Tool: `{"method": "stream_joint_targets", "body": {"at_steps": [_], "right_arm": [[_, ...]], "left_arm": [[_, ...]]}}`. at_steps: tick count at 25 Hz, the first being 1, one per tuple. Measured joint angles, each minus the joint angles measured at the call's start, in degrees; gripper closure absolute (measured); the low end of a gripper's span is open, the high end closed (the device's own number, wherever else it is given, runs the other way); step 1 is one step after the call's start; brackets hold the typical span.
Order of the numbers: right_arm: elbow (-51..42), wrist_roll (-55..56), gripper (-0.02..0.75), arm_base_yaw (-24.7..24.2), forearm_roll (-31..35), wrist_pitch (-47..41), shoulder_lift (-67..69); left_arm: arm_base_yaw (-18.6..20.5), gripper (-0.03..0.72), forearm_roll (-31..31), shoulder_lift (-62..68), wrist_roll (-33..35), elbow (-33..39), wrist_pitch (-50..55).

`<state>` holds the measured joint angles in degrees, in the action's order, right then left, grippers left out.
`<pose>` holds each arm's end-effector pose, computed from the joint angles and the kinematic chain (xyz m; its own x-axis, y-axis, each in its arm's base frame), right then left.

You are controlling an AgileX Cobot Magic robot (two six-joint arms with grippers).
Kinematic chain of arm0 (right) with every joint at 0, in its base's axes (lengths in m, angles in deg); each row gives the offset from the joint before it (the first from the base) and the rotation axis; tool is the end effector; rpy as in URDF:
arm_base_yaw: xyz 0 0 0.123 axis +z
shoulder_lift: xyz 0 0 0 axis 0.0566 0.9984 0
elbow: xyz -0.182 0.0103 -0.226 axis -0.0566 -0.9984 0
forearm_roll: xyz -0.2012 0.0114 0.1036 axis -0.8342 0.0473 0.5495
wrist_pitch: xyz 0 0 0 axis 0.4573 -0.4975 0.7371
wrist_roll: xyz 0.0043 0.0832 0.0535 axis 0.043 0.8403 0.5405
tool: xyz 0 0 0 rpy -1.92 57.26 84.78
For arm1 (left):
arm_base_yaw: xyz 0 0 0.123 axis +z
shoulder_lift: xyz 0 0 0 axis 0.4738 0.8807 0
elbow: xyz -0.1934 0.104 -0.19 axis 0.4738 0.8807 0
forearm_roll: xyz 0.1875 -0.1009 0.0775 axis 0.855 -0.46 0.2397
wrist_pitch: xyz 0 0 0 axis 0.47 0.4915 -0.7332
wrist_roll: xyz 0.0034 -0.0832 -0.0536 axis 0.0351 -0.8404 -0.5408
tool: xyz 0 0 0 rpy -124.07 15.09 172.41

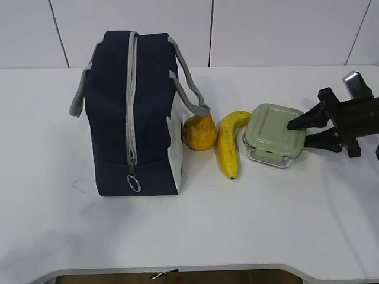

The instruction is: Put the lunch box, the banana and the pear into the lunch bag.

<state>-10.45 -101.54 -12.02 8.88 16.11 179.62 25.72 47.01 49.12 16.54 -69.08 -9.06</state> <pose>0.3893 -0.0255 0.1556 -0.8969 0.4236 -0.1267 0.1565 0.5722 0.8050 -0.0285 -0.0020 0.2600 -0.4989 0.0980 -0.8611 0.1102 0.9927 0.0492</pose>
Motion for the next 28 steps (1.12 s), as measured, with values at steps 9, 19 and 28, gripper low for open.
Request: {"method": "stream_joint_targets", "body": {"at_steps": [9,19,28], "right_arm": [[0.00,-0.33,0.370,0.00,0.26,-1.25,0.00],[0.00,-4.05,0.370,0.00,2.50,-7.93,0.70],[3.43,-5.22,0.370,0.00,3.04,-8.34,0.18]], "left_arm": [[0.00,0.447,0.00,0.00,-0.02,0.00,0.00],[0.00,0.447,0.00,0.00,-0.15,0.00,0.00],[0.00,0.447,-1.40,0.00,-0.15,0.00,0.00]]}}
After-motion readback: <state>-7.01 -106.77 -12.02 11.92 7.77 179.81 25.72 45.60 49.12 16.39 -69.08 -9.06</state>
